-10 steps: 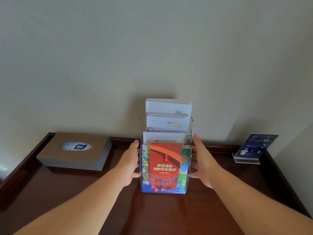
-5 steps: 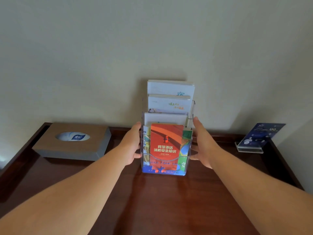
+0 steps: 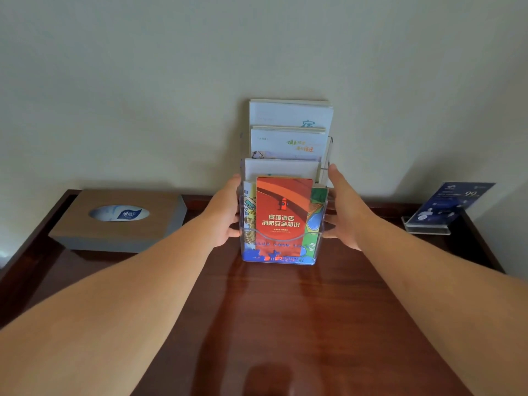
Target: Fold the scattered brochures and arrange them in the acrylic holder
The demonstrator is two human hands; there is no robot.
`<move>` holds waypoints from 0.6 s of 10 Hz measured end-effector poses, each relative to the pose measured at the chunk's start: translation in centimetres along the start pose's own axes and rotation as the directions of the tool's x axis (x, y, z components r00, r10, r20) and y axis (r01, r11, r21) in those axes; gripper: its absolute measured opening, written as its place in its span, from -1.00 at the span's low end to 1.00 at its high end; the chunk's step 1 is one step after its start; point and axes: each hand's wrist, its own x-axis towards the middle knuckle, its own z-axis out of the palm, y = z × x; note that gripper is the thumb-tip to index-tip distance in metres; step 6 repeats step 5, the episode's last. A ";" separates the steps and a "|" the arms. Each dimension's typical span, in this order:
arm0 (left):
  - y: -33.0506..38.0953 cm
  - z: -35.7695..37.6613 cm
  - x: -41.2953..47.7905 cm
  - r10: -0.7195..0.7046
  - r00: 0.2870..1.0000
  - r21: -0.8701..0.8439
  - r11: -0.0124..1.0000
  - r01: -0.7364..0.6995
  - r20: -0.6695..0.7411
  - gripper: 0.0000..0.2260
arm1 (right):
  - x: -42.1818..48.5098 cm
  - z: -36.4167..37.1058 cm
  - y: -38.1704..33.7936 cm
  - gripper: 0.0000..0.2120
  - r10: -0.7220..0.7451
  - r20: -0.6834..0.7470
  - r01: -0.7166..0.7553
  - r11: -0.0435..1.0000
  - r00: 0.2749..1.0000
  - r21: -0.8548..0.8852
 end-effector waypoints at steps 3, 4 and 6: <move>0.1 0.1 0.0 0.014 1.000 -0.012 1.000 -0.014 0.008 -0.52 | -0.2 0.0 -0.3 -0.42 -0.013 0.026 0.013 1.000 1.000 -0.010; 0.3 0.8 -1.0 0.017 0.999 0.045 0.999 -0.016 -0.030 -0.48 | -0.8 0.5 -0.3 -0.48 -0.041 -0.012 0.040 0.997 0.999 -0.064; 0.6 0.8 -1.4 0.110 0.983 0.084 0.992 -0.099 -0.144 -0.52 | -1.6 0.4 0.0 -0.47 -0.148 -0.114 0.118 0.963 0.982 -0.242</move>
